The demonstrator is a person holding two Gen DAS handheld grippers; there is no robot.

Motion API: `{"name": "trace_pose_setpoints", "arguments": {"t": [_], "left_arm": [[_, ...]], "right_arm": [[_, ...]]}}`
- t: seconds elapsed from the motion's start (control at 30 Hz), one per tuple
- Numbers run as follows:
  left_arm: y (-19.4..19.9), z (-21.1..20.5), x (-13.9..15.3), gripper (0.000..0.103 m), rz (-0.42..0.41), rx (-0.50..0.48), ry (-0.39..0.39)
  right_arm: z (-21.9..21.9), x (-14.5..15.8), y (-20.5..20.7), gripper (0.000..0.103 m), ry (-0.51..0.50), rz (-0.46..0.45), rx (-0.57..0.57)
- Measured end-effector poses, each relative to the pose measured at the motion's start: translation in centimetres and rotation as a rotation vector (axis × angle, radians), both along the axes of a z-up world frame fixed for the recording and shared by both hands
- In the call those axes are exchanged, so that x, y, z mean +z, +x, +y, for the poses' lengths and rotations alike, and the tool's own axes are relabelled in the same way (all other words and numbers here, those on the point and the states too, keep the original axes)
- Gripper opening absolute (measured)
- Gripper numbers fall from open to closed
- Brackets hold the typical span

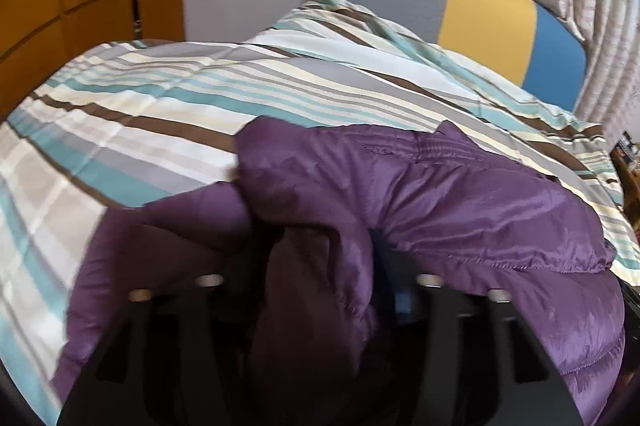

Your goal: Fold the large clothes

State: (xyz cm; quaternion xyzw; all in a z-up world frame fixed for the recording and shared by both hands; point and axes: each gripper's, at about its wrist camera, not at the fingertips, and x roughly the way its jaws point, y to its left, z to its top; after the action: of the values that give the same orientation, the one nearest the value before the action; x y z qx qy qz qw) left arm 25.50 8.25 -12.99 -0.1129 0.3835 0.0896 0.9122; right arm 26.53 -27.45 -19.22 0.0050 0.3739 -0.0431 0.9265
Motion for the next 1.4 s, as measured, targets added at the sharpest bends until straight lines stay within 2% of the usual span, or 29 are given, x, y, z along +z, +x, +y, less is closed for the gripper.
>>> {"name": "trace_pose_setpoints", "arguments": {"t": [0.03,0.07,0.17,0.27,0.4,0.5,0.6,0.63,0.7,0.73,0.87,1.0,1.07,1.1,1.13,1.17,1.3,1.33,1.4], "left_arm": [[-0.4,-0.2,0.5,0.08,0.008,-0.007,0.02],[-0.9,-0.5,1.1,0.085,0.0,-0.015,0.04],[-2.9,-2.0,3.2,0.092,-0.076,-0.028,0.104],[-4.3,-4.3,5.2,0.093,-0.157,-0.059,0.15],[-3.5,-6.7,6.8,0.093,-0.221,-0.104,0.179],[-1.3,-8.0,6.4,0.093,-0.201,-0.129,0.195],[0.9,-8.2,4.4,0.093,-0.144,-0.127,0.238],[1.8,-8.1,3.0,0.093,-0.097,-0.129,0.249],[2.4,-7.3,0.7,0.093,-0.046,-0.134,0.182],[2.2,-6.9,0.3,0.093,-0.053,-0.13,0.157],[2.4,-7.0,-0.3,0.095,-0.035,-0.129,0.171],[2.5,-6.6,-0.8,0.096,-0.03,-0.133,0.142],[2.5,-6.6,-0.8,0.097,-0.033,-0.135,0.134],[2.5,-6.6,-0.9,0.097,-0.033,-0.135,0.132],[2.5,-6.6,-0.9,0.097,-0.035,-0.135,0.132],[2.5,-6.6,-0.9,0.097,-0.035,-0.135,0.132],[2.6,-6.7,-0.9,0.097,-0.037,-0.133,0.131],[2.6,-6.7,-0.9,0.097,-0.037,-0.133,0.132],[2.6,-6.6,-1.0,0.097,-0.036,-0.132,0.135]], "right_arm": [[-0.1,0.0,0.0,0.046,-0.001,0.0,-0.004],[-0.1,0.0,0.0,0.046,-0.001,-0.001,-0.005],[-0.2,0.0,-0.1,0.051,-0.005,-0.003,-0.016],[-0.2,0.0,-0.1,0.051,-0.001,-0.003,-0.018],[-0.2,0.1,-0.2,0.053,-0.003,-0.006,-0.022],[-0.2,0.0,-0.1,0.054,-0.003,-0.006,-0.023],[-0.2,0.0,-0.1,0.054,-0.002,-0.007,-0.022],[-0.2,0.0,-0.1,0.055,-0.002,-0.007,-0.022],[-0.3,0.1,-0.2,0.056,0.003,-0.01,-0.023],[-0.3,0.1,-0.2,0.057,0.003,-0.011,-0.025],[-0.2,0.0,-0.2,0.058,-0.007,-0.01,-0.03],[-0.1,0.1,-0.2,0.059,-0.01,-0.011,-0.033],[0.0,0.1,-0.3,0.061,-0.012,-0.014,-0.038],[-0.1,0.2,-0.4,0.065,-0.012,-0.017,-0.042],[-0.2,0.4,-0.6,0.072,-0.009,-0.026,-0.048],[-0.2,0.8,-1.2,0.073,-0.001,-0.048,-0.048],[0.5,3.6,-3.8,0.073,0.018,-0.147,0.011],[0.8,4.9,-5.0,0.073,0.046,-0.198,0.028],[1.7,6.5,-6.0,0.073,0.107,-0.238,0.068]]}}
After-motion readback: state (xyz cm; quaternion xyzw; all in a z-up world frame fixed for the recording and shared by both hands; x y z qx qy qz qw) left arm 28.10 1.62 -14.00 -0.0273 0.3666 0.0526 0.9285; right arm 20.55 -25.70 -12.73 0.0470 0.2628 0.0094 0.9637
